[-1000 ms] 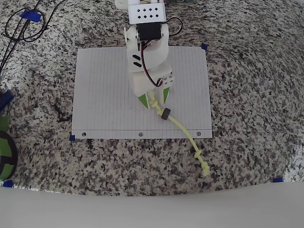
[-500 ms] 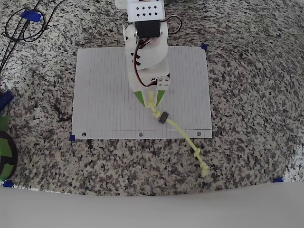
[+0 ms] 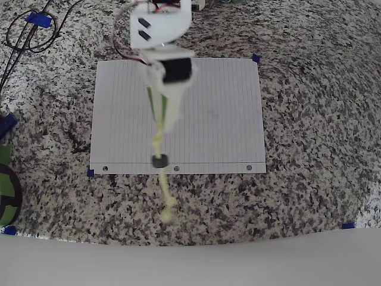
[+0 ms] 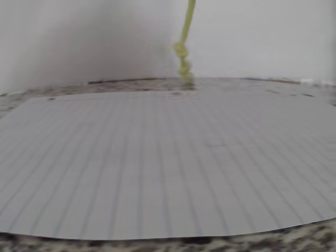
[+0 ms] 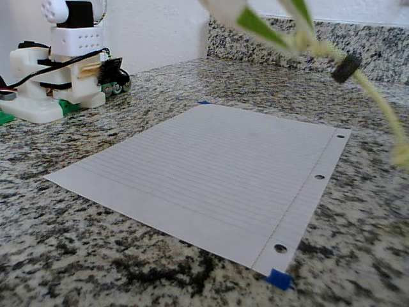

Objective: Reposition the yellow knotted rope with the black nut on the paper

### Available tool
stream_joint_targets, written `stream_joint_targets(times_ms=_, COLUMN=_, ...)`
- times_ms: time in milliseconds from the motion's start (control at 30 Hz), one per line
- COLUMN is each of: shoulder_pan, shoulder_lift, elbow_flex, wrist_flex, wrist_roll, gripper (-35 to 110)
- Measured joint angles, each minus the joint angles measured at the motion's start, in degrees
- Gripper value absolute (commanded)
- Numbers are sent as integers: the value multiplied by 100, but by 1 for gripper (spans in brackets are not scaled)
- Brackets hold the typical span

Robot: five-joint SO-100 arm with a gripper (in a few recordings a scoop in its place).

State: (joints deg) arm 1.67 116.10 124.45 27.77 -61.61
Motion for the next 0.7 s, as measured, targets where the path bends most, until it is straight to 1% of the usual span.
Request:
stream_joint_targets(times_ms=133, shoulder_pan=483, shoulder_lift=1301, elbow_flex=879, wrist_flex=-149, wrist_roll=-501, gripper=0)
stream_joint_targets(times_ms=400, shoulder_pan=1881, shoulder_lift=4412, elbow_flex=2962, wrist_flex=-176, wrist_roll=-817, gripper=0)
stream_joint_targets(times_ms=533, shoulder_pan=2751, shoulder_lift=5871, elbow_flex=3340, wrist_flex=-88, wrist_roll=-1037, gripper=0)
stream_joint_targets(times_ms=700, shoulder_pan=3542, shoulder_lift=6820, elbow_flex=3384, wrist_flex=290, wrist_roll=-1160, gripper=0)
